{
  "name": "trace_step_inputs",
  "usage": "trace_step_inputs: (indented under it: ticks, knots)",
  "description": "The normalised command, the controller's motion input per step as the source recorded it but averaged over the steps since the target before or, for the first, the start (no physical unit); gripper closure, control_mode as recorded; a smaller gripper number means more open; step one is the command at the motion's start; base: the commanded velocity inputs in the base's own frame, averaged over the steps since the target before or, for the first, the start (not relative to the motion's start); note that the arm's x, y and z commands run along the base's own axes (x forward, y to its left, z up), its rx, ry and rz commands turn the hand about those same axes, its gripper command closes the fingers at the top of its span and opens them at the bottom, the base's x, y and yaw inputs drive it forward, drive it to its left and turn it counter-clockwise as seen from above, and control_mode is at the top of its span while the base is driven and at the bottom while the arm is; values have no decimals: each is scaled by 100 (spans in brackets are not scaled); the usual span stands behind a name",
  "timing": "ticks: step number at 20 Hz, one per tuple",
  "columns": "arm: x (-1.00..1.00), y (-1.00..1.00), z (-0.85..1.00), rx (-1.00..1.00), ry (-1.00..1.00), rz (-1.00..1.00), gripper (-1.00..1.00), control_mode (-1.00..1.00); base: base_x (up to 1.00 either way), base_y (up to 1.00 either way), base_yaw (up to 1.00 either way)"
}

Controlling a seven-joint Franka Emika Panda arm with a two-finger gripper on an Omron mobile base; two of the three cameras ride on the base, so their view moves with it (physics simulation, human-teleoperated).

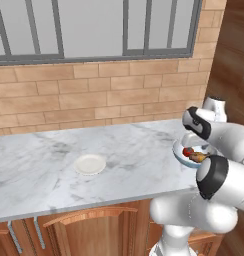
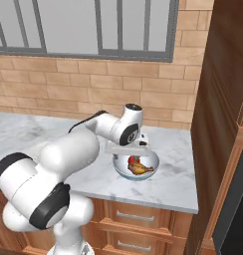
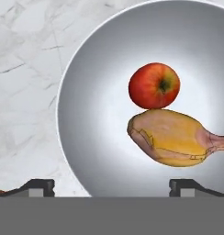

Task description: Remove the apple from the bowl and place it on the small plate. Then place the bowl with only the chicken drumstick in the microwave, close the door, and press the start button to microwave the chicken drumstick.

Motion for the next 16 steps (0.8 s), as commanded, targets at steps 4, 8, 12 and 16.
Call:
trace_step_inputs:
  ticks: [4, 8, 12, 16]
  knots:
    - [48, -20, -10, 0, 0, -4, -100, -100, 0, 0, 0]
    - [53, -7, -20, 0, 0, -10, -100, -100, 0, 0, 0]
    - [50, -1, -36, 0, 2, -3, -100, -100, 0, 0, 0]
    - [34, -1, -37, 0, 0, 0, -100, -100, 0, 0, 0]
